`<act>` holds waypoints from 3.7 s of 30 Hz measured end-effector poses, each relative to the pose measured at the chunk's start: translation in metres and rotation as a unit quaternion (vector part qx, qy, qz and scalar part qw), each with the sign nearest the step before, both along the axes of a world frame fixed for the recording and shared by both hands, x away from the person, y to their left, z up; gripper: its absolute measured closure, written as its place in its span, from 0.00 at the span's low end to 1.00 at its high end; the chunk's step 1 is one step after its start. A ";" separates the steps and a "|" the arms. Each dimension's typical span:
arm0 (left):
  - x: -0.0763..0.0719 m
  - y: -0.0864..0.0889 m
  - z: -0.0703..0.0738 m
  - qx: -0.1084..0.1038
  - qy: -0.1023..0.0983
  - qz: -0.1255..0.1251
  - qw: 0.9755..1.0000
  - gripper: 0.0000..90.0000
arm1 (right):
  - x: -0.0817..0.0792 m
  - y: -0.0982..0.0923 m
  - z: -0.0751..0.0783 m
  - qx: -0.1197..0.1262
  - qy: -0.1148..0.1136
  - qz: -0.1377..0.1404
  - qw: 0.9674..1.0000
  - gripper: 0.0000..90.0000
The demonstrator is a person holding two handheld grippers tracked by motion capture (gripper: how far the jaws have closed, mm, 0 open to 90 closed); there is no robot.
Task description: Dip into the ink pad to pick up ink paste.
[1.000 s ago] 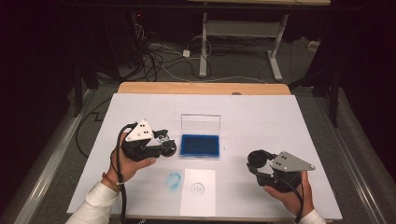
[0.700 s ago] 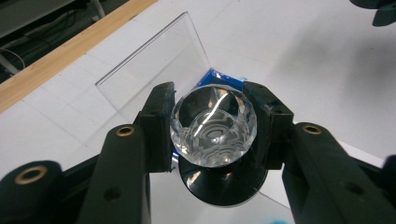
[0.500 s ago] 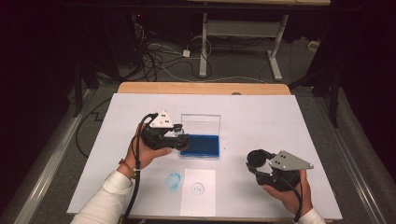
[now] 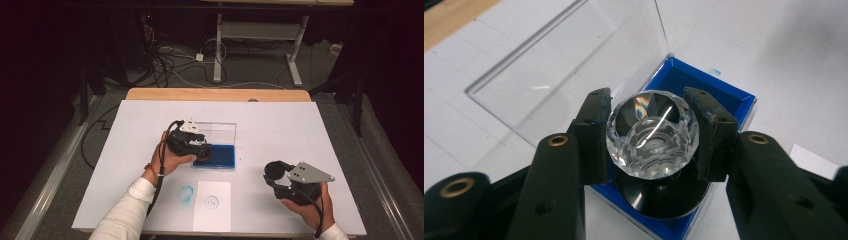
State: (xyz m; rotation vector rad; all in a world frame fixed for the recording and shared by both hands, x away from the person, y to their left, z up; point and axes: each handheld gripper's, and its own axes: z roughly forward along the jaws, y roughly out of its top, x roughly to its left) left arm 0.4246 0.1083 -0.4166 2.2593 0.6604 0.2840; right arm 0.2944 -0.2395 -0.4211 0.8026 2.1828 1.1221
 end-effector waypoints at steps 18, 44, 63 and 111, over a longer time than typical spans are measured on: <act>0.004 -0.010 -0.014 0.001 0.004 0.008 1.000 0.61 | -0.001 0.000 -0.001 -0.001 -0.003 0.002 1.000 0.43; -0.012 -0.016 -0.020 0.032 -0.046 -0.009 0.998 0.61 | -0.001 0.002 -0.002 -0.004 0.002 0.003 1.000 0.43; -0.009 -0.016 -0.021 0.030 -0.041 -0.007 0.999 0.61 | 0.000 0.004 -0.003 -0.004 0.008 0.004 1.000 0.43; -0.008 0.000 0.015 0.020 -0.042 0.008 0.999 0.61 | 0.001 -0.002 0.003 0.016 -0.004 0.000 1.000 0.43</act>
